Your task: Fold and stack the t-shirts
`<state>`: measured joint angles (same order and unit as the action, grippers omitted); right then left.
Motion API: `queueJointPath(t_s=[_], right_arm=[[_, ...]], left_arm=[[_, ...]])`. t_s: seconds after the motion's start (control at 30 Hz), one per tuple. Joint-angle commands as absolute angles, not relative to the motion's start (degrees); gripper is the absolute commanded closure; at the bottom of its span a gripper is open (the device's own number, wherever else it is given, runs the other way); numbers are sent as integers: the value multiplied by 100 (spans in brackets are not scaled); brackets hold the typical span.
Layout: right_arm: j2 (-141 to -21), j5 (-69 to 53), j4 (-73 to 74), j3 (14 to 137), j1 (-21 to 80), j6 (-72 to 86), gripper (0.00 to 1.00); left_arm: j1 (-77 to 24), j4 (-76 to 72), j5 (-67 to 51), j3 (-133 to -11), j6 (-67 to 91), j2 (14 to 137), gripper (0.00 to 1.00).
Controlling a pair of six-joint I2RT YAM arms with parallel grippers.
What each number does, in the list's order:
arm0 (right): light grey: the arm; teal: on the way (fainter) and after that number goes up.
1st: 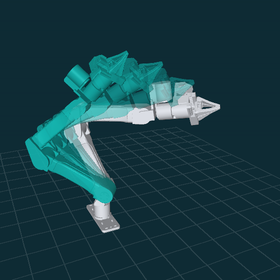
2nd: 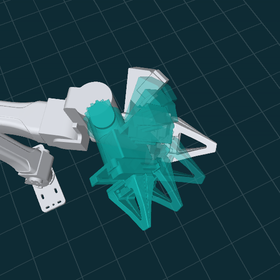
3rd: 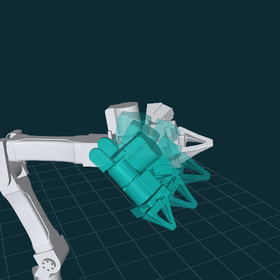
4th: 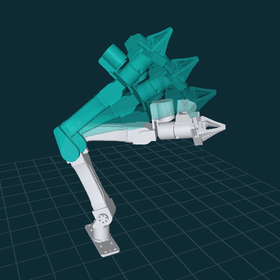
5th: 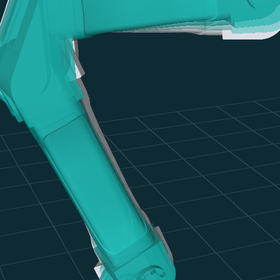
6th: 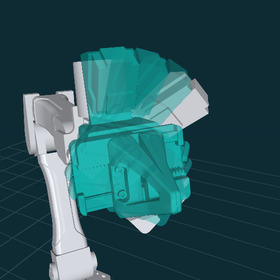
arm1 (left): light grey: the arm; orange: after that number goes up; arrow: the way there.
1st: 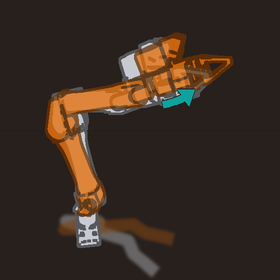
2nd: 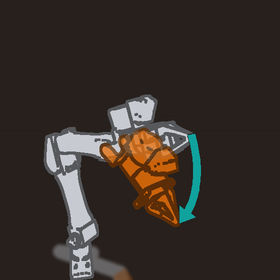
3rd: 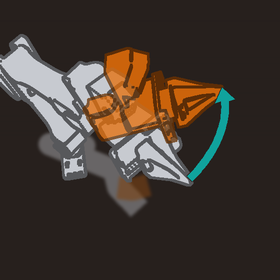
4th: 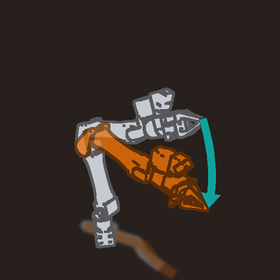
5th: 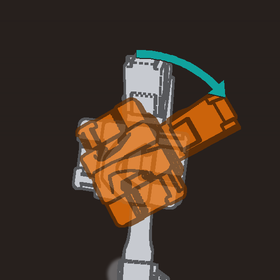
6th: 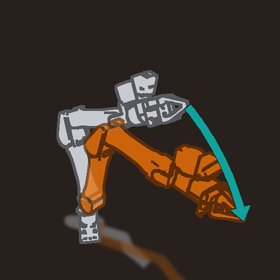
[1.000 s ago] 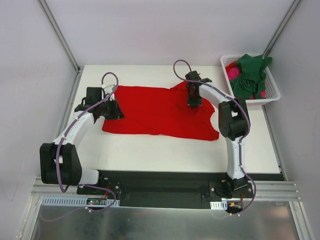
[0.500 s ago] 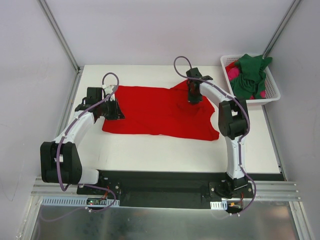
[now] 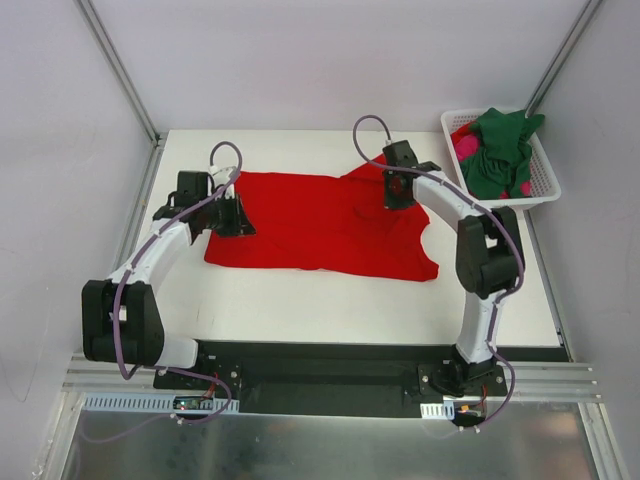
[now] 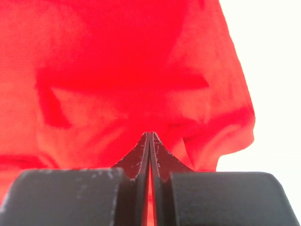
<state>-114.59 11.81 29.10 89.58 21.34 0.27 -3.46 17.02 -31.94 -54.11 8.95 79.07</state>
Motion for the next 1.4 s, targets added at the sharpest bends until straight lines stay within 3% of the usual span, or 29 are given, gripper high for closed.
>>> queueJointPath(t_s=[0.0,0.57,1.37], right_arm=[[-10356,1327,2593,8316,2118,149,99],[-8149,1301,3164,6715,2127,492,99],[-7234,1485,3516,5880,2127,527,99]], left_arm=[[-964,1170,-3446,-5879,1133,8278,100],[-3330,-219,-3305,-8304,1837,11539,100],[-3612,-404,-2742,-9843,1793,13148,100]])
